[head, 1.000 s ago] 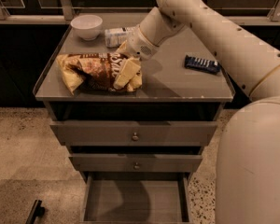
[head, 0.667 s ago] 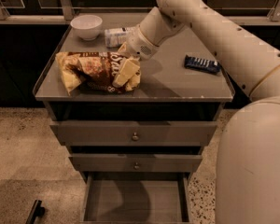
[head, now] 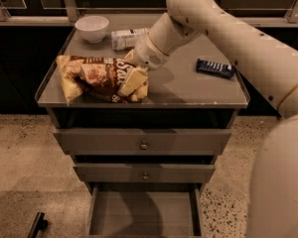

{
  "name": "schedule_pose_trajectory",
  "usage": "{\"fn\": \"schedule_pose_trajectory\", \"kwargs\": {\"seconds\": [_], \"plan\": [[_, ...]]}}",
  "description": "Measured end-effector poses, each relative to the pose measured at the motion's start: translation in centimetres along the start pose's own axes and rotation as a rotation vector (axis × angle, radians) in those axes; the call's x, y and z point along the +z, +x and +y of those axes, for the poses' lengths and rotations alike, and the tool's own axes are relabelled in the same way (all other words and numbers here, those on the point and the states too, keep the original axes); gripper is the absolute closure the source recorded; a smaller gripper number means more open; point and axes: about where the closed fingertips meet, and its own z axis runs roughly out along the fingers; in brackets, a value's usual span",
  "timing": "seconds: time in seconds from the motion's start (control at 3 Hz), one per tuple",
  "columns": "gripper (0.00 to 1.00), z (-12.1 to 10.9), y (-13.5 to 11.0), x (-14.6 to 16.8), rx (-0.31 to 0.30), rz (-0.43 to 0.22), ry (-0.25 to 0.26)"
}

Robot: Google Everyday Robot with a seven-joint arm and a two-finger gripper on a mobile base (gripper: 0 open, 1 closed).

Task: Place brown chip bag into bottom drawer

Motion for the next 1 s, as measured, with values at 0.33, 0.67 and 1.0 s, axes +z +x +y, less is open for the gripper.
{"fn": "schedule_pose_trajectory", "kwargs": {"seconds": [0.33, 0.67, 1.0], "plan": [[1.0, 4.3, -2.8, -3.8, 0.027, -0.027, 0.142], [1.0, 9.9, -7.1, -7.1, 0.078, -0.052, 0.305], [1.0, 12.1, -8.0, -8.1, 0.088, -0.032, 0.387]]}}
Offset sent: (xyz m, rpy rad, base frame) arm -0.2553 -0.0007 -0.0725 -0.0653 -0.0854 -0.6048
